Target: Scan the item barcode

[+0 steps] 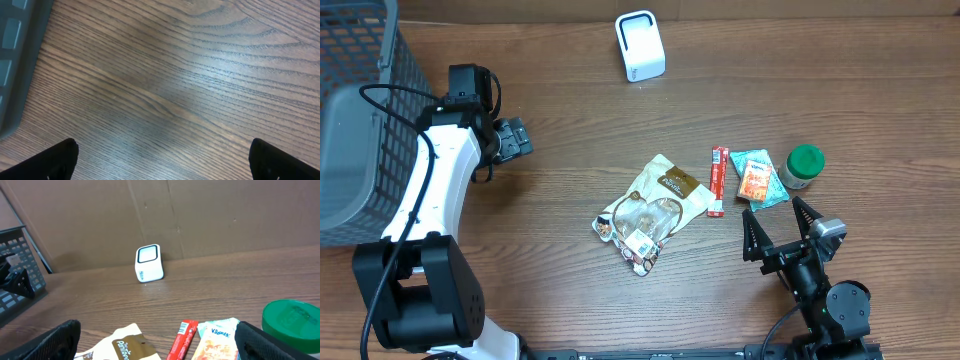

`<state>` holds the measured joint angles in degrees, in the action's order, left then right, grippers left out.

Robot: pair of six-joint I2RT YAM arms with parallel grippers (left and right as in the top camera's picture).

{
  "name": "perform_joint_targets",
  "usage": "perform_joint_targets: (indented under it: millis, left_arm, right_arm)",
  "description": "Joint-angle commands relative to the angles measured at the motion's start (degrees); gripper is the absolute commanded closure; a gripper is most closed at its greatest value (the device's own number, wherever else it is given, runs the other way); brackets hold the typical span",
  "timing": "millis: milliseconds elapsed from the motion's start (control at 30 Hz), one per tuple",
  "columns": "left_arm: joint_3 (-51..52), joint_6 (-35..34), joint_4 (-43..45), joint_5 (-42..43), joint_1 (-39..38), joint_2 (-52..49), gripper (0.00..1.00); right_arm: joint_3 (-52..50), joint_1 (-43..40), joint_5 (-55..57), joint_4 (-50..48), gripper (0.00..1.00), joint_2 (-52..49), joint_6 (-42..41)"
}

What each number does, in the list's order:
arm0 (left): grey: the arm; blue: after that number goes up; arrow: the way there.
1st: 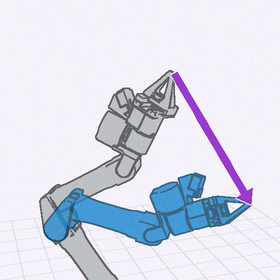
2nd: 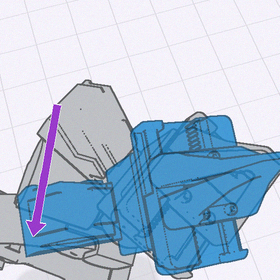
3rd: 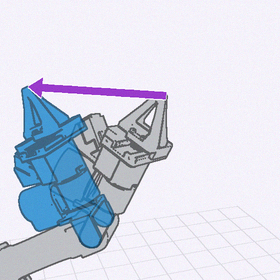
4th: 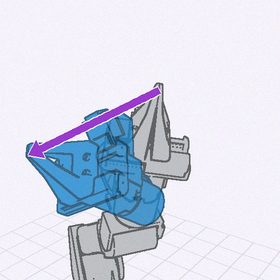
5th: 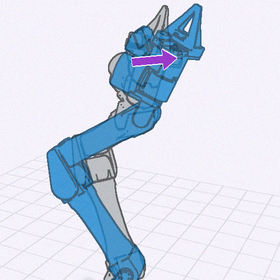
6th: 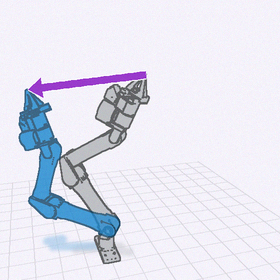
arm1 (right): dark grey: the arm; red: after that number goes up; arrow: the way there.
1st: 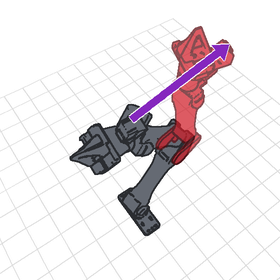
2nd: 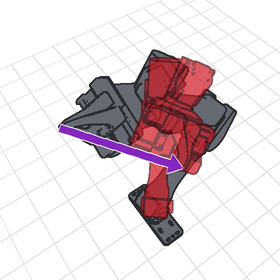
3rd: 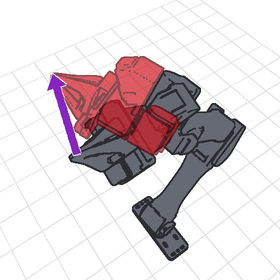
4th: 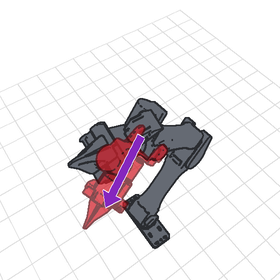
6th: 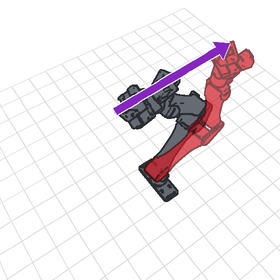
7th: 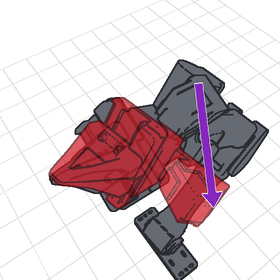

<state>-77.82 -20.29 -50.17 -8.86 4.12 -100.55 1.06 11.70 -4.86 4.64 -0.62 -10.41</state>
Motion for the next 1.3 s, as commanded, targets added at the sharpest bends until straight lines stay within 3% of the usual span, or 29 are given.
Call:
perform_joint_targets:
  millis: [0,267,700,1000,1167,1267]
  left_arm:
    - [0.33,1.46,0.04,-0.55,-0.42,0.81,0.00]
    - [0.33,1.46,0.00,-0.55,-0.44,4.24,0.00]
    - [0.33,1.46,-0.13,-0.55,-0.44,46.51,0.00]
    - [1.77,1.44,-10.58,2.36,-0.44,59.45,0.00]
    - [8.07,1.44,-18.12,3.98,-0.44,66.66,0.00]
    - [13.75,1.49,-16.15,3.50,-0.44,72.54,0.00]
  right_arm:
    - [-0.61,-0.22,0.72,-0.22,0.00,0.46,0.44]
    - [-0.61,-0.20,0.72,-0.22,0.00,0.46,0.44]
    - [-0.61,-0.20,0.72,-0.22,0.00,0.46,0.44]
    - [-0.61,-0.20,0.72,-0.22,0.00,0.46,0.44]
    - [-0.61,-0.20,0.72,-0.22,0.00,0.46,0.44]
    - [-0.61,-0.20,0.72,-0.22,0.00,0.46,0.44]
